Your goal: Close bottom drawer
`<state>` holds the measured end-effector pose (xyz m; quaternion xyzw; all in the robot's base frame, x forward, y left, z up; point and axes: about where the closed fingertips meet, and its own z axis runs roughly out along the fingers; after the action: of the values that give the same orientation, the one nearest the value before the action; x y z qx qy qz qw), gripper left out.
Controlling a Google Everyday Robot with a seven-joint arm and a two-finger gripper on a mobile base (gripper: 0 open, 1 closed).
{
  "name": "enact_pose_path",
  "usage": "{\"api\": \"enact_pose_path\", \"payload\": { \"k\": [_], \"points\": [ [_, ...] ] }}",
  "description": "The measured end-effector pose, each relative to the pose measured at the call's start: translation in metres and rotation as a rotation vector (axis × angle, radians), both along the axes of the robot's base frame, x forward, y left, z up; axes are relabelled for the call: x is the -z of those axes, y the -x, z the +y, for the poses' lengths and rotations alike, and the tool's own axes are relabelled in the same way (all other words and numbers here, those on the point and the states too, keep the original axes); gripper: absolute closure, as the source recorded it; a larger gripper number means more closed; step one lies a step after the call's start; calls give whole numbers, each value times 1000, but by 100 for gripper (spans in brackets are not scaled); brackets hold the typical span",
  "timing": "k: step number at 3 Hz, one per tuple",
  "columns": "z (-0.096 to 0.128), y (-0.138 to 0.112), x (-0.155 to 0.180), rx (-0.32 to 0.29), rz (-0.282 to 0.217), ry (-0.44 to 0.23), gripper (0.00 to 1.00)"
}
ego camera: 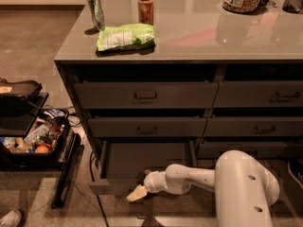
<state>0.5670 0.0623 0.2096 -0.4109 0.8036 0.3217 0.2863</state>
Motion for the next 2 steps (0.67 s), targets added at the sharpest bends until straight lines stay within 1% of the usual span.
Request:
{"api": "enact_pose_path", "payload": {
  "k": [1,2],
  "points": [
    [-1,-1,4,17,-7,14,0],
    [1,-10,3,29,-10,37,0]
  ]
}}
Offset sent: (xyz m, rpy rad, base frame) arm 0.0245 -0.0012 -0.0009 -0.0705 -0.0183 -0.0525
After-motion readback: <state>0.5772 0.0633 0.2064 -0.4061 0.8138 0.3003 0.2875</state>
